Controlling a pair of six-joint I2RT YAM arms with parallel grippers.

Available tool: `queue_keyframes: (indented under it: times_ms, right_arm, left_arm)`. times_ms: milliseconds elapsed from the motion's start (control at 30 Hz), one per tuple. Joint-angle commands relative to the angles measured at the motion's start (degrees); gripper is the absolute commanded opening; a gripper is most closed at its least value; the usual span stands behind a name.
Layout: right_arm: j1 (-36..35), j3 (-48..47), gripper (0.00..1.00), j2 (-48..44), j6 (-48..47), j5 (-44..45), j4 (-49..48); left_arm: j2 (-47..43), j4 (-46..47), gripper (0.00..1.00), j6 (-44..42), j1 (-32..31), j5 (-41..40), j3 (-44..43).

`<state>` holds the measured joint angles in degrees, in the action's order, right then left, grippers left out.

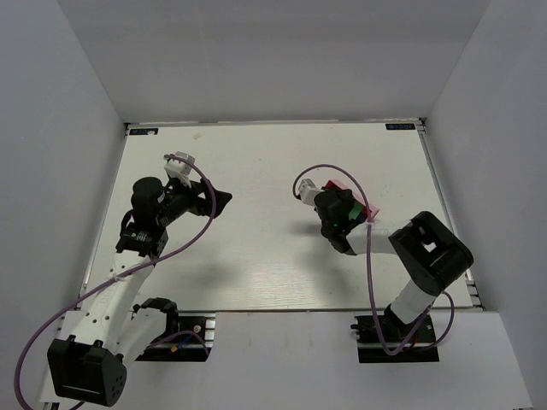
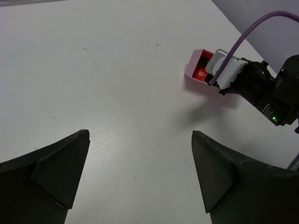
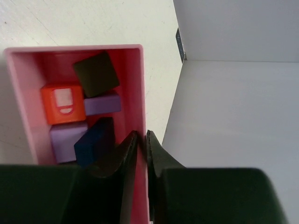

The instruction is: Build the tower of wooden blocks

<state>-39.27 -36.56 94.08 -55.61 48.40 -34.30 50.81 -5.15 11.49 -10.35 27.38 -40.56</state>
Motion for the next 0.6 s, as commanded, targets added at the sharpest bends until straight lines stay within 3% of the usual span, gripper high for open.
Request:
queue_keyframes:
  times_ms: [0, 100, 333, 467, 567]
  right_arm:
    - [-0.8, 1.1, 0.15, 0.6, -0.6, 2.0, -4.6]
    - [-1.3, 1.7, 0.00, 1.0, -1.1, 2.1, -5.0]
    - [-2.0, 3.2, 0.00, 1.9, -4.9, 4.1, -10.1]
    - [-3.4, 5.3, 0.00, 5.0, -12.8, 5.6, -19.3]
    - [-4.6, 9.0, 0.00, 9.4, -22.2, 6.7, -34.6]
  left_arm:
    - [-0.4, 0.0, 1.00, 0.3, -0.3, -0.6, -1.5]
    - [-0.4, 0.0, 1.00, 0.3, -0.3, -0.6, -1.5]
    - [-0.4, 0.0, 1.00, 0.3, -0.8, -0.6, -1.5]
    - [-0.4, 0.0, 1.00, 0.3, -0.8, -0.6, -1.5]
    - [-0.4, 0.0, 1.00, 0.3, -0.8, -0.6, -1.5]
